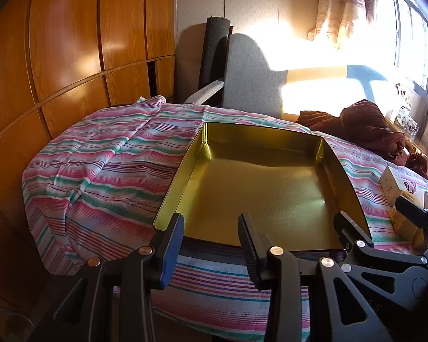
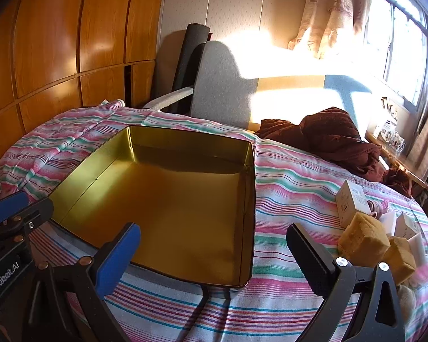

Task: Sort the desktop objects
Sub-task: 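Move both tools from the gold tray toward the pile of objects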

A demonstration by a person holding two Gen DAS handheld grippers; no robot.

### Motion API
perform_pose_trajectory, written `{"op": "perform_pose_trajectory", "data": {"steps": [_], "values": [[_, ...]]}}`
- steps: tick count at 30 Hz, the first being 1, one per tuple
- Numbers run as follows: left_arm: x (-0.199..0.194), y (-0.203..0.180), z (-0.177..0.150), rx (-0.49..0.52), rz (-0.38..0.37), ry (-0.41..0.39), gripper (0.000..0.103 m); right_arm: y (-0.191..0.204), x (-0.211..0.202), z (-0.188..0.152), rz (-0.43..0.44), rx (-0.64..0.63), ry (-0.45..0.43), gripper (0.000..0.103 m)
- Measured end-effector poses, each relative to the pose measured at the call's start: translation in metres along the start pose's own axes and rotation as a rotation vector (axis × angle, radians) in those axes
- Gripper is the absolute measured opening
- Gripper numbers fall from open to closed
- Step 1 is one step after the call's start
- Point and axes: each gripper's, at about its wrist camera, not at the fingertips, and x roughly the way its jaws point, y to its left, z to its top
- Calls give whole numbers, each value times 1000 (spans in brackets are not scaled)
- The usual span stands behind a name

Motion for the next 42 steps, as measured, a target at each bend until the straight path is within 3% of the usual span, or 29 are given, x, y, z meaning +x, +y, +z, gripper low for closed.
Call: {"op": "perform_pose_trajectory", "data": {"steps": [13, 19, 28, 32, 35, 37, 42], "values": [[2, -12, -6, 54, 7, 9, 40, -17, -5, -2, -14, 36, 0, 103], [0, -22, -8, 90, -20, 9, 40, -38, -6, -6, -25, 78, -7, 103], [-1, -55, -16, 191, -105, 23, 40, -88, -18, -23, 54, 156, -89, 103], [-9, -85, -25, 284, -216, 24, 40, -122, -27, -37, 85, 208, -109, 103], [-16, -109, -32, 364, -349, 33, 40, -156, -39, -54, 88, 261, -117, 103], [-20, -125, -37, 405, -442, 42, 40, -178, -48, -66, 73, 301, -117, 103], [-25, -168, -47, 485, -553, 49, 40, -232, -70, -95, 8, 388, -119, 103]]}}
